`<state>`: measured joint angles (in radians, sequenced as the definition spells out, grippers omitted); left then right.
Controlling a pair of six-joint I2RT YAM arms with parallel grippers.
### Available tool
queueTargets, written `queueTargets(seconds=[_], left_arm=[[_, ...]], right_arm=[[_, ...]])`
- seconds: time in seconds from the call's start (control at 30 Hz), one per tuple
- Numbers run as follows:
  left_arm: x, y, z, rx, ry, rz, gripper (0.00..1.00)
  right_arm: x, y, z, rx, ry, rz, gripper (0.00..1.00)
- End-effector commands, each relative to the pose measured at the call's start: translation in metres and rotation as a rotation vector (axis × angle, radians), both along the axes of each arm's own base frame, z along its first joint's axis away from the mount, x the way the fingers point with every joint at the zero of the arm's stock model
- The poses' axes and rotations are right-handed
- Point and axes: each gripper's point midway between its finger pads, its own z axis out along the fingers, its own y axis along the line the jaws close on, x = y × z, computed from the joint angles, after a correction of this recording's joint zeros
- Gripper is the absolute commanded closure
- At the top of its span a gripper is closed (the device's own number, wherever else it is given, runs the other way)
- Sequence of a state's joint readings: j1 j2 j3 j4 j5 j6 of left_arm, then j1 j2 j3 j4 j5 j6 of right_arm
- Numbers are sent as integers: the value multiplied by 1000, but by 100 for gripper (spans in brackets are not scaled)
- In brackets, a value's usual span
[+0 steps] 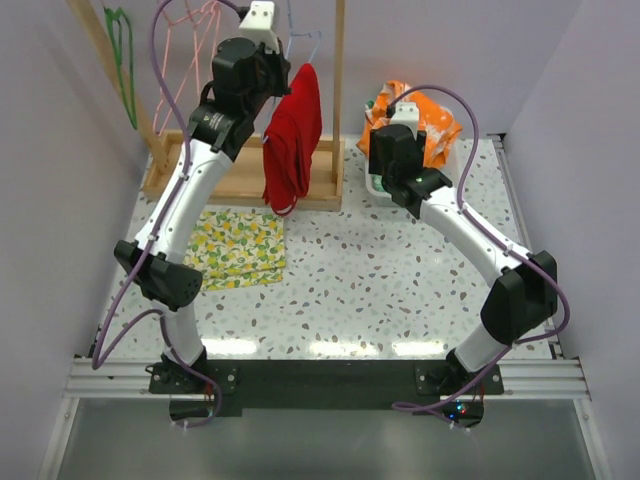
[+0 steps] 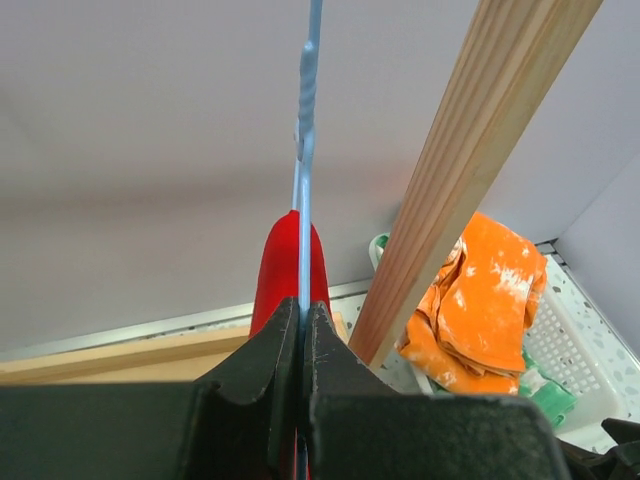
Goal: Remove the trousers from the hanger
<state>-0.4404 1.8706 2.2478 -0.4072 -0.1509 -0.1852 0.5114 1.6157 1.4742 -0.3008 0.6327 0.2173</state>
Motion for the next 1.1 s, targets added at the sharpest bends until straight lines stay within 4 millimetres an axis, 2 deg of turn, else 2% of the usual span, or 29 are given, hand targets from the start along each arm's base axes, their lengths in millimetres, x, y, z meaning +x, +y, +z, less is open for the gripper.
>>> queueTargets(seconds=[0.0,0.2,0.37,0.4,0.47,0.5,0.57,0.7,0.83,0.93,1.0,1.03,1.07], left_arm=[[-42,16,126,-129,-337,16,100],[-66,11,162,-172,-454,-10,100],[-86,21,191,-230,-558,2,100],[-89,24,194,-237,-569,9,100],[-95,27,202,-249,-587,11,100],[-96,28,203,-253,-588,11,100],[-102,32,206,-263,-584,17,100],[-106,36,202,-272,-549,25,100],[-104,39,179,-251,-456,46,100],[-110,46,171,-259,-412,65,100],[-114,50,166,-268,-388,75,100],[-113,48,156,-259,-358,75,100],[-119,51,158,-268,-357,74,100]], right_arm=[[-5,3,19,46,-47,12,32],[-4,5,18,51,-45,20,32],[-2,11,18,62,-46,42,32],[-2,18,19,63,-46,82,33],[-5,27,25,-8,-55,163,34],[-10,37,35,-18,-101,203,34],[-16,45,49,-46,-152,270,32],[-29,56,82,-49,-236,393,32],[-55,62,123,-2,-344,499,29],[-73,71,138,31,-382,595,28],[-91,82,147,56,-398,688,26],[-97,85,151,70,-406,710,26],[-108,90,157,82,-424,747,25]])
